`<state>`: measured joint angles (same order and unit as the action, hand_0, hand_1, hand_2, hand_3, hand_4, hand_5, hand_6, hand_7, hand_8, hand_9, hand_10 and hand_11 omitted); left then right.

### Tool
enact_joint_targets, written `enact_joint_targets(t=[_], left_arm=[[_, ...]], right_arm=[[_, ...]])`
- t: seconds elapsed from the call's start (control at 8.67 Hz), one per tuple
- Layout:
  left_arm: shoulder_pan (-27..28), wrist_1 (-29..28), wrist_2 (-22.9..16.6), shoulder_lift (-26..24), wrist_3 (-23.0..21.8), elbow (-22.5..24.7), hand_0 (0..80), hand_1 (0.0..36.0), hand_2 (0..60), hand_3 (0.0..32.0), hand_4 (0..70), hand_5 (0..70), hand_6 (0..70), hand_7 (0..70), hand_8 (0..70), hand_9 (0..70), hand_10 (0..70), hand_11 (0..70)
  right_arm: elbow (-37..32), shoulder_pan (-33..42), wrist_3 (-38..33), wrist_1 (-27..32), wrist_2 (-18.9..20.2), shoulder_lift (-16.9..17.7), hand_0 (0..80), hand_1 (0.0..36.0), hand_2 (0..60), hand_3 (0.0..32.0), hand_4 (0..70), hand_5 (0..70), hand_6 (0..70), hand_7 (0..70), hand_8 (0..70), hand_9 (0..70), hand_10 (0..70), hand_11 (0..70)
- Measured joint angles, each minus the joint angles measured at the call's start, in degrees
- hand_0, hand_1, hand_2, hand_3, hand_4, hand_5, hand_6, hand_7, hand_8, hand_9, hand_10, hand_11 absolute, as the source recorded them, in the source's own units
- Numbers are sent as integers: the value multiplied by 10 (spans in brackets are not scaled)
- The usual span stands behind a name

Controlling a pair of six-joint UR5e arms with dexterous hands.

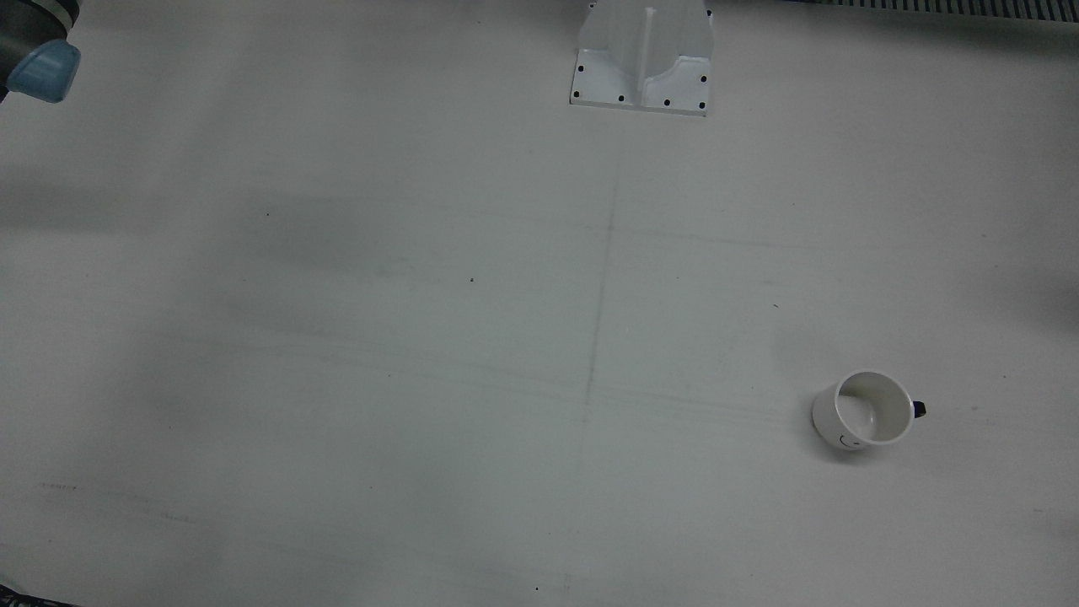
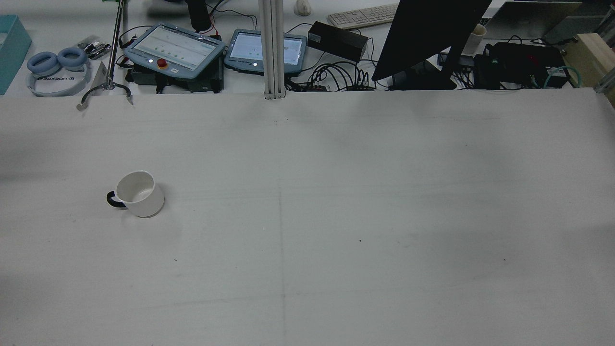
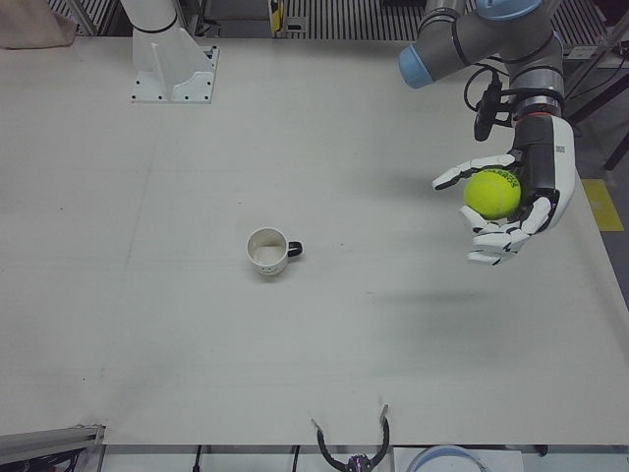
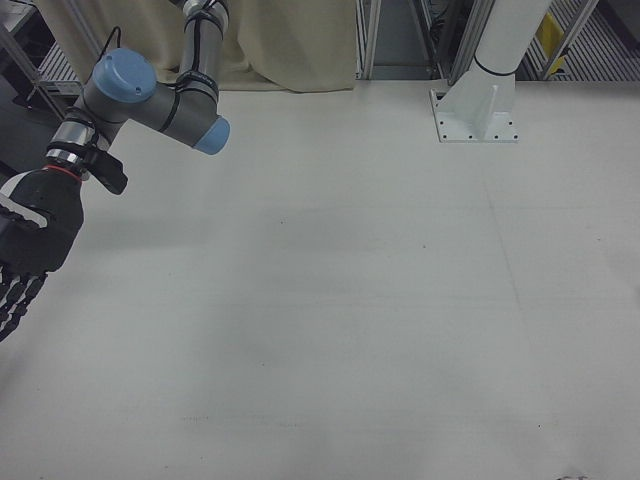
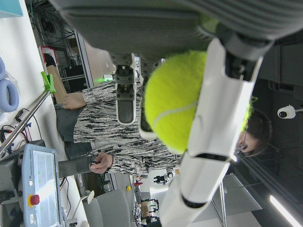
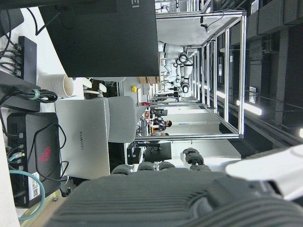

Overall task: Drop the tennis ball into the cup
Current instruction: 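Carry the tennis ball in the left hand over the white mug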

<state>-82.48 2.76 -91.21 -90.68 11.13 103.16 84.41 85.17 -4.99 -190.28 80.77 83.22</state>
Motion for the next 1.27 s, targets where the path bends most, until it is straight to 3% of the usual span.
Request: enact_joint_targets(t=[0.23, 0.58, 0.92, 1.04, 1.27], left_arm=[[0, 0, 1, 0, 0, 0, 800, 335, 199, 0, 278, 291, 700, 700, 426, 537, 221, 352], [11, 0, 2, -6, 1, 8, 800, 334, 180, 0, 274, 262, 700, 700, 424, 537, 223, 355], [147, 29, 38, -25, 6, 58, 800, 296, 204, 0, 278, 258, 700, 700, 426, 541, 223, 350], [205, 33, 52, -44, 14, 60, 800, 284, 211, 0, 270, 277, 700, 700, 430, 544, 230, 360], [301, 30, 86, -84, 40, 36, 800, 283, 186, 0, 268, 248, 700, 700, 430, 547, 231, 361]], right_arm=[[0, 0, 0, 0, 0, 0, 0, 0, 0, 0, 0, 0, 0, 0, 0, 0, 0, 0], [0, 0, 0, 0, 0, 0, 0, 0, 0, 0, 0, 0, 0, 0, 0, 0, 0, 0], [0, 0, 0, 0, 0, 0, 0, 0, 0, 0, 0, 0, 0, 0, 0, 0, 0, 0], [0, 0, 0, 0, 0, 0, 0, 0, 0, 0, 0, 0, 0, 0, 0, 0, 0, 0], [0, 0, 0, 0, 0, 0, 0, 0, 0, 0, 0, 0, 0, 0, 0, 0, 0, 0]])
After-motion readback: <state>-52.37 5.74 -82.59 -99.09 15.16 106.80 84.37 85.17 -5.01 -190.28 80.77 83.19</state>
